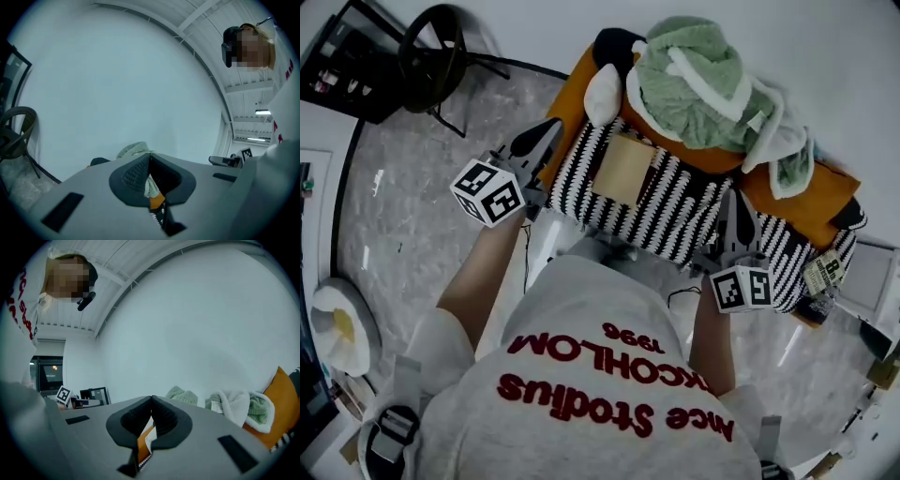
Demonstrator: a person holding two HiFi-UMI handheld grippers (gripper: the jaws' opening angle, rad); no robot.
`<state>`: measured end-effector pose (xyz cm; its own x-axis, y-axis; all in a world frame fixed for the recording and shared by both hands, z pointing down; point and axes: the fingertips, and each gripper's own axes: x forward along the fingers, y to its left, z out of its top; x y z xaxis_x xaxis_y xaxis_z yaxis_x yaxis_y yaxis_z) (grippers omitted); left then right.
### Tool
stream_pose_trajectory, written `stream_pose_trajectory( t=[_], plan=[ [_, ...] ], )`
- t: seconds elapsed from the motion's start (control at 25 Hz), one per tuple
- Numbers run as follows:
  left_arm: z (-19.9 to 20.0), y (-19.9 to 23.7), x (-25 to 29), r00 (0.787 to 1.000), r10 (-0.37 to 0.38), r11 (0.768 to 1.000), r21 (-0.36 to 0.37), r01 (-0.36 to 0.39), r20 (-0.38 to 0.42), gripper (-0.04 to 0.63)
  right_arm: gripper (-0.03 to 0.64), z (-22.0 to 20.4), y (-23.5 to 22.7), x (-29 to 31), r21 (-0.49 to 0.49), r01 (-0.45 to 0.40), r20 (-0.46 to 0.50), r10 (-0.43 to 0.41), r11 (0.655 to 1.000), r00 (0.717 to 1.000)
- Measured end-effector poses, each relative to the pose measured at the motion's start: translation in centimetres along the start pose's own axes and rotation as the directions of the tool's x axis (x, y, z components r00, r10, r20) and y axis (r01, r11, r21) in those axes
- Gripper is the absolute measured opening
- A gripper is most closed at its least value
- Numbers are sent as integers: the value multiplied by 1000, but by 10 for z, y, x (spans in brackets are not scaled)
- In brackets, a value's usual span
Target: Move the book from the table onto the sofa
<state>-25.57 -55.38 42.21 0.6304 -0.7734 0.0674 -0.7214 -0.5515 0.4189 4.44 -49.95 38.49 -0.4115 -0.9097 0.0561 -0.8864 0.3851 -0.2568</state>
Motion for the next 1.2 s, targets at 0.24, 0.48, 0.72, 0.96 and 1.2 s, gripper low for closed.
stream_pose_trajectory(
  t=[0.24,0.48,0.72,0.96,1.2],
  plan=[
    [31,-21,-21,994,12,997,76,-21,110,17,26,30,10,-22,-46,9,55,-6,999,998],
    [36,-32,-22,990,9,996,83,-21,137,17,26,44,12,-29,-99,26,75,-19,995,997],
    [36,-31,-21,991,9,996,87,-21,136,17,26,49,14,-27,-120,24,87,-13,993,996],
    [34,-30,-17,992,11,996,83,-22,129,17,26,46,8,-25,-104,31,86,-22,994,996],
    [31,-30,-16,992,16,997,78,-25,122,17,26,44,6,-26,-100,35,83,-27,994,996]
  ],
)
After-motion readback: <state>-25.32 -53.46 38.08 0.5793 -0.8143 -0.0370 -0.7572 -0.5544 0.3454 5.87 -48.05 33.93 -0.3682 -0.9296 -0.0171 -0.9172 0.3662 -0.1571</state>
